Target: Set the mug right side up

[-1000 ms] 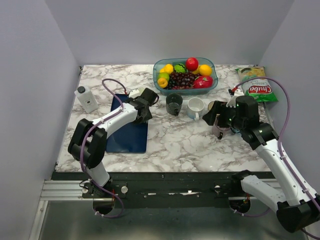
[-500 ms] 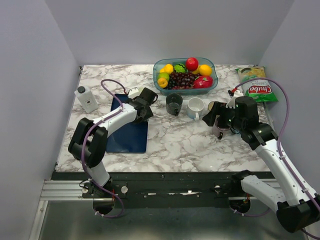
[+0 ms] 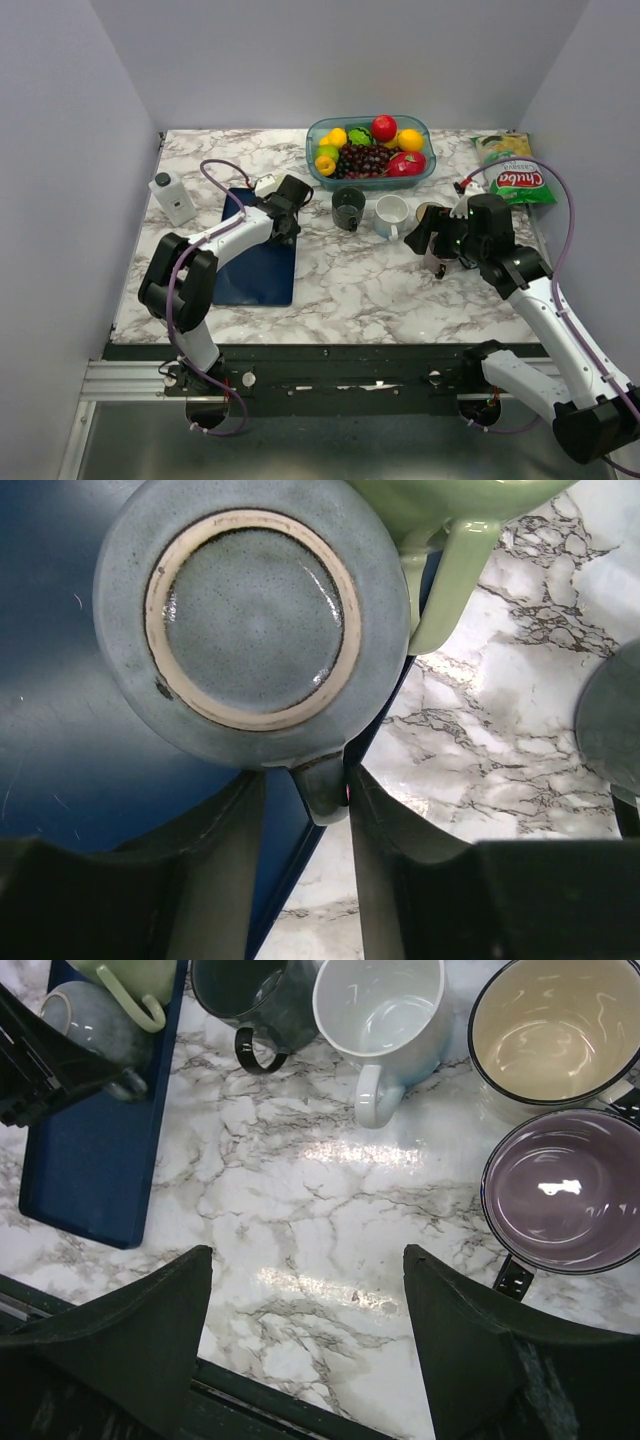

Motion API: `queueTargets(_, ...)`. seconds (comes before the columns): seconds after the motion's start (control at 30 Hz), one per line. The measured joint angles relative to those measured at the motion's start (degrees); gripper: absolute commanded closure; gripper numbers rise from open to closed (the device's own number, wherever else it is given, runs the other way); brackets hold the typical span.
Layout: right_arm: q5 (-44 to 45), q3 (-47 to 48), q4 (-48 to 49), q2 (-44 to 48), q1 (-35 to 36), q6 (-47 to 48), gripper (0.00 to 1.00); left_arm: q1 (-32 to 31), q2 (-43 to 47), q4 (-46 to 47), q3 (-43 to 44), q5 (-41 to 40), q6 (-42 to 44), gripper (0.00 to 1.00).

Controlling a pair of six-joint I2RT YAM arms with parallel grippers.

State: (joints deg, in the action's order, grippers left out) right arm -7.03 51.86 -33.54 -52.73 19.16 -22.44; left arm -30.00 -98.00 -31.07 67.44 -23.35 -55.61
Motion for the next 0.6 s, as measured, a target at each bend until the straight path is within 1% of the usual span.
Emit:
queueTargets(0.03,0.0,-0.2,0.0,0.0,0.0,0.0,0.17,0.0,-0.2,0.0,0.0,0.0,0.0,0.60)
queueTargets(0.07,0.0,-0.3,0.0,0.0,0.0,0.0,0.17,0.1,-0.5,0.1,0.0,0.0,0.0,0.65)
queueTargets(0.3,0.0,-1.0,0.0,0.0,0.0,0.0,0.18,0.8,-1.5,-0.4,0.0,0.0,-0.1,0.80)
queueTargets(0.33,0.0,-1.1,0.0,0.0,0.0,0.0,0.18,0.8,-1.5,-0.4,0.0,-0.1,-0.2,0.83)
queueTargets(0.43,0.0,-1.4,0.0,0.0,0.0,-0.1,0.18,1.0,-1.5,-0.4,0.0,-0.1,-0.1,1.00)
queueTargets(0.6,0.0,-1.5,0.0,0.3,0.0,-0.1,0.18,1.0,-1.5,-0.4,0.0,-0.3,-0.1,1.00)
